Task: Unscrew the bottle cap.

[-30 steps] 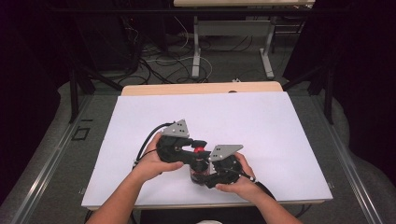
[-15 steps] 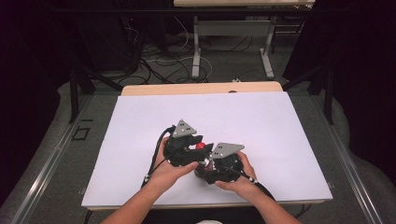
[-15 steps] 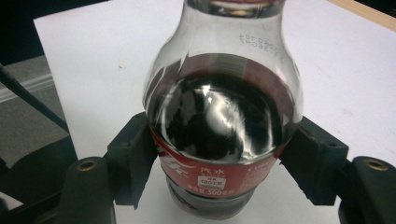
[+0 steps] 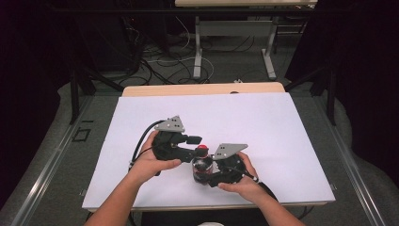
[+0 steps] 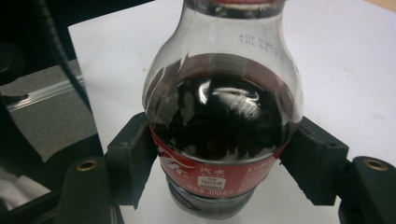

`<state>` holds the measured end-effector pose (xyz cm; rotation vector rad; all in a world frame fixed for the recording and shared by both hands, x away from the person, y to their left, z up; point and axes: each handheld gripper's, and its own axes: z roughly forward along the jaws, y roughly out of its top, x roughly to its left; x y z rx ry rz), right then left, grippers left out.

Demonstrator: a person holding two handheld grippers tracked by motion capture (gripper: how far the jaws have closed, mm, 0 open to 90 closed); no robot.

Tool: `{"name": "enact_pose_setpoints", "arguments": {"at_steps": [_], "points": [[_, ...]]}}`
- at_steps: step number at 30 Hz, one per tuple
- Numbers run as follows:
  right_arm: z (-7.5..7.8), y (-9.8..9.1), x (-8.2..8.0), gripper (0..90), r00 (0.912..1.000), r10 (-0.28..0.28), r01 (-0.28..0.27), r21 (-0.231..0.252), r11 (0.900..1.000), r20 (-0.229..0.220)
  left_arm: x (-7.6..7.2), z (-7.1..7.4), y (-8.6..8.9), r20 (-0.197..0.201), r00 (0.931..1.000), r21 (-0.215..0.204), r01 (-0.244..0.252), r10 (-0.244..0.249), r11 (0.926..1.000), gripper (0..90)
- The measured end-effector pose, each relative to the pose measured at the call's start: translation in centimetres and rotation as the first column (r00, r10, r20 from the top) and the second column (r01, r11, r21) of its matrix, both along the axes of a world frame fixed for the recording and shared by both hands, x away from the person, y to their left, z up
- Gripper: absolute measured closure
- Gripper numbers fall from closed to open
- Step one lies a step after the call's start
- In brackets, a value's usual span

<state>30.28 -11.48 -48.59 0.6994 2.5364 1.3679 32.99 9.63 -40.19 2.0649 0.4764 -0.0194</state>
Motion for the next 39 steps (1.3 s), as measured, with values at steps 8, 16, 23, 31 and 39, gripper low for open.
{"name": "enact_pose_setpoints", "arguments": {"at_steps": [8, 16, 23, 31, 39], "points": [[-0.2, 0.1, -0.1, 30.8, 0.9997, 0.023, -0.023, 0.003, 0.9997, -0.013, 0.1, -0.7, -0.2, 0.014, 0.9991, -0.004, 0.04, -0.04, 0.9992, 61.0], [-0.2, 0.2, -0.1, 30.8, 0.9975, -0.067, 0.068, -0.035, 0.9971, 0.019, -3.1, -0.5, -2.6, 0.045, 0.9166, 0.046, -0.399, 0.397, 0.9157, 61.3], [-0.3, 0.1, -0.1, 30.8, 0.9993, -0.038, 0.038, -0.013, 0.9992, 0.002, -2.5, 0.2, -2.0, 0.076, 0.9564, 0.006, -0.283, 0.282, 0.959, 46.9], [-0.1, -0.1, 0.0, 30.8, 0.9999, -0.009, 0.009, 0.009, 0.9999, -0.012, -0.3, 0.3, 0.0, -0.001, 0.9999, -0.021, -0.013, 0.013, 0.9997, 47.4], [0.0, 0.1, -0.2, 30.9, 0.9999, 0.015, -0.015, 0.013, 0.9998, -0.007, 0.6, -0.9, -0.1, -0.022, 0.998, -0.02, 0.058, -0.059, 0.9981, 60.5]]}}
